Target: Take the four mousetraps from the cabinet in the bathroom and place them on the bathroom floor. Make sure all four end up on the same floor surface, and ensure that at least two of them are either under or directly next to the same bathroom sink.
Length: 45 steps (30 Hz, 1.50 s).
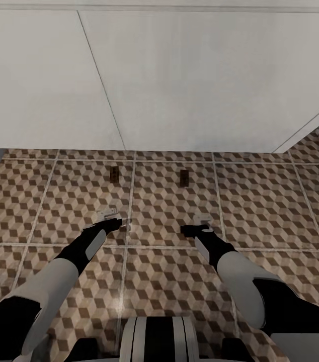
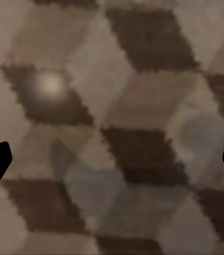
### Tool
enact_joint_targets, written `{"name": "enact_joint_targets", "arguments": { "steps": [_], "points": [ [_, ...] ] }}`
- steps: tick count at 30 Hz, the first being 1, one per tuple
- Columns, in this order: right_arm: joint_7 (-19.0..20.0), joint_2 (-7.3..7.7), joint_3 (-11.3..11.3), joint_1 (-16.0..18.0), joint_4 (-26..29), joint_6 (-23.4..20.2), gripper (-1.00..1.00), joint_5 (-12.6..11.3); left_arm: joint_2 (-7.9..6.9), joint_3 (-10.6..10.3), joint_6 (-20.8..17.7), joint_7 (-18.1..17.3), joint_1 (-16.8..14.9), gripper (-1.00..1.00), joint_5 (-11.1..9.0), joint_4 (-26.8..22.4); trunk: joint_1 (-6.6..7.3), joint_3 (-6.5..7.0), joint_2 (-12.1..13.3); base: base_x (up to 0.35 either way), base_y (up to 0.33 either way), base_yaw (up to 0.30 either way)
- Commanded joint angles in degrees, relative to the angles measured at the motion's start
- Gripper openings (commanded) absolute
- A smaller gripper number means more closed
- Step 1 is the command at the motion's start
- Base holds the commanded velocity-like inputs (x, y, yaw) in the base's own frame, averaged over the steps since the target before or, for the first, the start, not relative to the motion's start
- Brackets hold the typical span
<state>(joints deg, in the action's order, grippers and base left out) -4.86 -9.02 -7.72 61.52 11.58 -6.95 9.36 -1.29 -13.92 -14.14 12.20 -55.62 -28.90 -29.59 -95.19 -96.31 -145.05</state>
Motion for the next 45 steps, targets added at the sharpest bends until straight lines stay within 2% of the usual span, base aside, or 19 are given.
{"name": "enact_joint_targets", "arguments": {
  "steps": [1,20,45],
  "points": [
    [-0.1,-0.11,-0.5,0.0,0.1,-0.3,1.00,0.6,-0.06,-0.5,-0.2,0.5,0.0,1.00,-0.6,-0.1,0.01,-0.03,0.0,0.000,0.000,0.000],
    [-0.1,-0.21,-0.5,0.0,0.2,-0.3,1.00,0.7,0.32,-0.6,-0.2,0.9,0.3,1.00,-0.5,0.3,0.01,-0.03,0.0,0.000,0.000,0.000],
    [-0.1,-0.25,-0.5,-0.1,0.1,-0.3,1.00,0.7,0.83,-0.7,-0.3,0.9,0.6,1.00,-0.7,1.0,0.65,5.51,0.3,0.000,0.000,0.000]
  ]
}}
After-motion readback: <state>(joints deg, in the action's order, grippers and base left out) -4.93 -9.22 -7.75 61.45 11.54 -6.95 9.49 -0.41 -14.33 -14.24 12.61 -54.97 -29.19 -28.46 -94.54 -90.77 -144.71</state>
